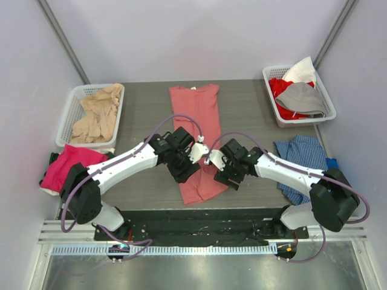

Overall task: Fold and stack the t-shirts
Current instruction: Fold the tshirt

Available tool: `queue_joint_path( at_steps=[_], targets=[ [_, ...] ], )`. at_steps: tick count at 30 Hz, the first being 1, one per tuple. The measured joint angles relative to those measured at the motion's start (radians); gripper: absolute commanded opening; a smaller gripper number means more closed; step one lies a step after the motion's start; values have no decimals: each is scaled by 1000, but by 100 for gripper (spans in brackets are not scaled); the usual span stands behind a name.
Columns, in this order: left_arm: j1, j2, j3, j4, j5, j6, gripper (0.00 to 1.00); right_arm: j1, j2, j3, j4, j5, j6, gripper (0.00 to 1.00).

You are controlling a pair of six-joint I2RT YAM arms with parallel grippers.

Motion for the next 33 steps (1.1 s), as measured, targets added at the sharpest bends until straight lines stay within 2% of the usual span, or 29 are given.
queue_joint_path(
  at_steps=[6, 11, 14, 19, 27, 33],
  targets=[
    [-2, 21, -40, 5, 39, -31, 57, -17, 8, -1, -18, -24, -28, 74],
    [-2, 47, -69, 84, 117, -103, 56, -63, 11, -11, -36, -48, -54, 73],
    [-2, 44, -94, 141, 171, -145, 55, -113, -10, -35, -20, -85, -65, 73],
    [-31, 34, -151, 122, 230, -171, 56, -238, -53, -43, 62, -132, -14, 73],
    [19, 38, -154, 114, 185, -196, 56, -265, -89, -44, 103, -167, 5, 73],
    [23, 103, -141, 139, 129, -176, 56, -266, -95, -44, 104, -174, 16, 73]
  ],
)
